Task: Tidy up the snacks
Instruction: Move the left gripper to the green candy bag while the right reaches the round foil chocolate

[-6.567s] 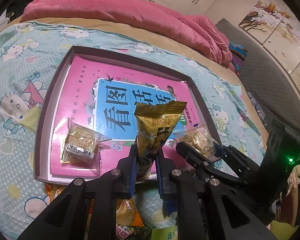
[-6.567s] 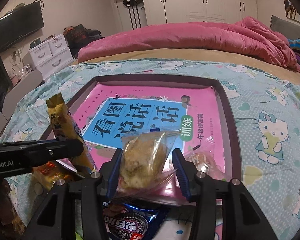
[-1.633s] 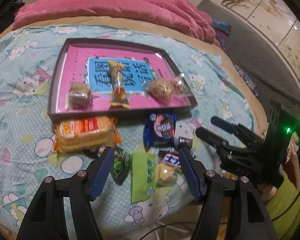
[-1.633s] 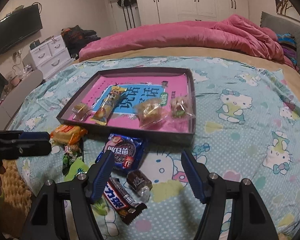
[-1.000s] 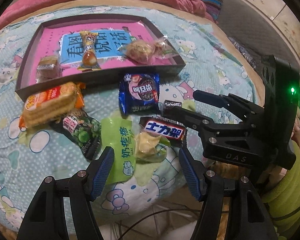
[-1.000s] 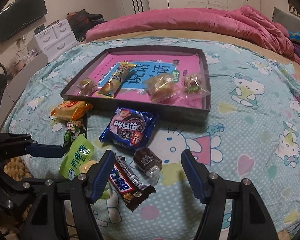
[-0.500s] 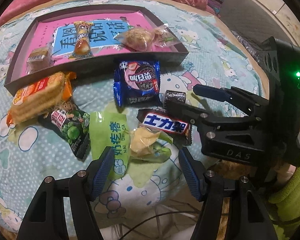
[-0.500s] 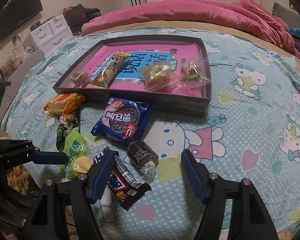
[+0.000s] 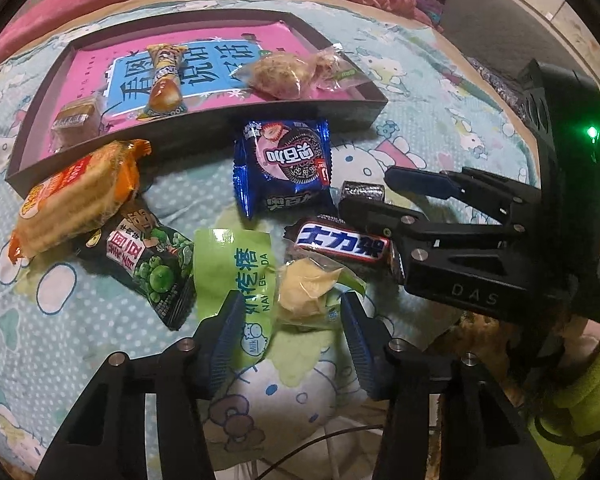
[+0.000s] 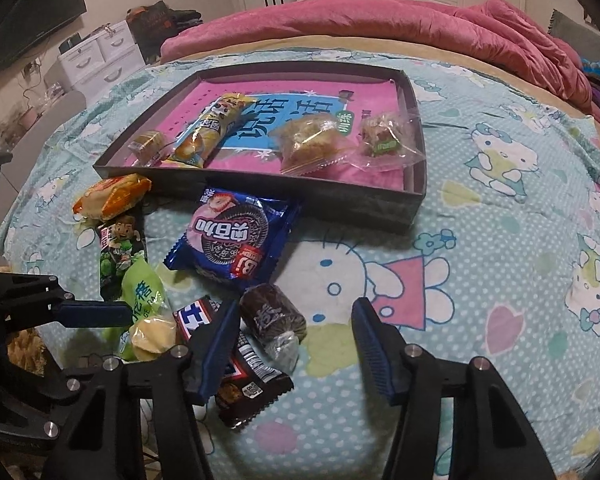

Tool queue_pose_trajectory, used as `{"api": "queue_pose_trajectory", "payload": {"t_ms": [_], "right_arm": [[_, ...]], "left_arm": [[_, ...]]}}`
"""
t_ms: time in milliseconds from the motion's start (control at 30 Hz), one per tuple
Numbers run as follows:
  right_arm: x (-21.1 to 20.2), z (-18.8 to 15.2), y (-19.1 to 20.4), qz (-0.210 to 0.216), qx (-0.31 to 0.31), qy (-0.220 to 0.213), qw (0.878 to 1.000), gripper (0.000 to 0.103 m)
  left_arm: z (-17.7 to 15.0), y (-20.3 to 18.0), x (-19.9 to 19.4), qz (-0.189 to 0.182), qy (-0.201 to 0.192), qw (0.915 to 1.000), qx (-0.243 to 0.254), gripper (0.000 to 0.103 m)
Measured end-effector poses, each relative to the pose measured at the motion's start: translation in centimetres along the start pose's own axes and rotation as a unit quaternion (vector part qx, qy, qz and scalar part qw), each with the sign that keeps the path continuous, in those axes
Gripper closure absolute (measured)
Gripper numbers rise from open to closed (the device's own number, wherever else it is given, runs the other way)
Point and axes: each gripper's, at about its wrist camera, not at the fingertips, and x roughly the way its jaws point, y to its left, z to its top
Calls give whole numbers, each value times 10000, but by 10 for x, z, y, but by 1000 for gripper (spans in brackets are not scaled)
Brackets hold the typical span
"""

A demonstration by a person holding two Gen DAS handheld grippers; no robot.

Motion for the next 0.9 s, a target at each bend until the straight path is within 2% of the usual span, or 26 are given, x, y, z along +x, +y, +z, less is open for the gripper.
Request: {"api": "queue_pose_trajectory", "payload": {"t_ms": [267,400,567,633,800,900], "right_arm": [[5,1,2,-96,-177,-46,9998,46],[3,1,4,-171,-277,-57,9995,47],[0,0,9,-123,-402,-56,9991,59],[0,0,11,-133,-461,-35,9988,59],[0,0,7,-40,-350,21,9994,59],[0,-1,1,77,-224,63,9997,59]], "left_arm": [[-1,-2,6,50,82,10000,-1,50],[-1,-2,7,79,158,9998,-68,45],[-1,-6,13,146,207,9997,-18,37],[-1,-12,17,246,230,9994,63,35],[2,-19,25,493,240,9983,200,36],[4,-16,25,491,160,9985,181,46]]}}
